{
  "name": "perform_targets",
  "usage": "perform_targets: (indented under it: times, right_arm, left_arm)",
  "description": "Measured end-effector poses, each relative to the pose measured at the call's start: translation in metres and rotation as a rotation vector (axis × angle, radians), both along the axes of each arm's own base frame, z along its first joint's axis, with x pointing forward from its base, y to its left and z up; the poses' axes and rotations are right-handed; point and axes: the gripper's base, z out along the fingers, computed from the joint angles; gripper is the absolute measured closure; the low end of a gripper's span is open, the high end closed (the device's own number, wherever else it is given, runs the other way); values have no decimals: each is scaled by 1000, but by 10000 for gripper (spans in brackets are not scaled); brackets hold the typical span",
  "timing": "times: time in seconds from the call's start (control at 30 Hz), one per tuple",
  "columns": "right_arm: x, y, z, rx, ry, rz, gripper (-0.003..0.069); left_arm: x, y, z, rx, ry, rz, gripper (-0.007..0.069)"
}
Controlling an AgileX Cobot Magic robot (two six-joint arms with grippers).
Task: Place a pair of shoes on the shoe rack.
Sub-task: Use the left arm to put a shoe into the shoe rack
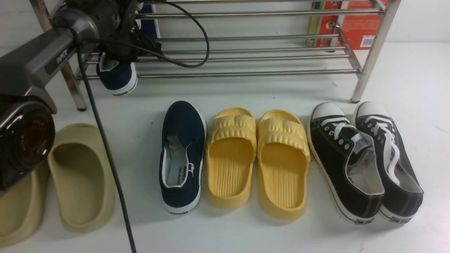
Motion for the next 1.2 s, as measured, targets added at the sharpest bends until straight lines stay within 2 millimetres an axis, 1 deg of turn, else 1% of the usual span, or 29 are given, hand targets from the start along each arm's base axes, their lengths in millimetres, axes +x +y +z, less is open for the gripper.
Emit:
perform_targets:
  times: [0.1, 0.13, 0.17, 0.2, 0.43, 0.73, 0.83, 0.87, 0.9, 0.93, 0.97, 1.0, 1.1, 1.13, 1.17, 1.2]
  right_arm:
    - [0, 0, 0, 0, 0, 0, 419]
    - [0, 0, 0, 0, 0, 0, 419]
    - [0, 0, 0, 0, 0, 0, 419]
    - [0, 0, 0, 0, 0, 0, 419]
    - [0, 0, 0, 0, 0, 0, 419]
    - [0, 0, 0, 0, 0, 0, 419]
    - [0, 0, 0, 0, 0, 0, 419]
    - [0, 0, 0, 0, 0, 0, 419]
    - [0, 0, 0, 0, 0, 0, 419]
    - [0, 0, 0, 0, 0, 0, 419]
    - [0, 0, 0, 0, 0, 0, 419]
    - [0, 0, 0, 0, 0, 0, 419]
    - [0, 0, 0, 0, 0, 0, 419]
    - [0, 0, 0, 0, 0, 0, 419]
    - [0, 0, 0, 0, 0, 0, 419]
    - [0, 0, 0, 0, 0, 0, 419]
  left_arm:
    - [1, 0, 2, -2, -16, -4, 487]
    - [1, 0, 3, -2, -18, -4, 487]
    - [0, 0, 5, -3, -22, -4, 466]
    - [1, 0, 6, -3, -23, -4, 464]
    - [-8, 0, 28, -28, -49, 3, 391]
    - [-14, 1, 39, -49, -48, 12, 382]
    - [-20, 0, 46, -82, -34, 21, 382]
    - [-24, -1, 52, -107, -21, 28, 382]
    - [-25, -1, 51, -110, -16, 29, 382]
    - [-33, -1, 60, -140, 14, 39, 382]
    - [-35, -1, 61, -141, 23, 40, 384]
    - [-41, -2, 66, -167, 49, 43, 389]
    - [-58, -4, 82, -228, 110, 43, 435]
    - [-60, -5, 83, -231, 113, 41, 440]
    - [-72, -7, 94, -241, 141, 32, 494]
    - [-80, -9, 101, -240, 149, 26, 529]
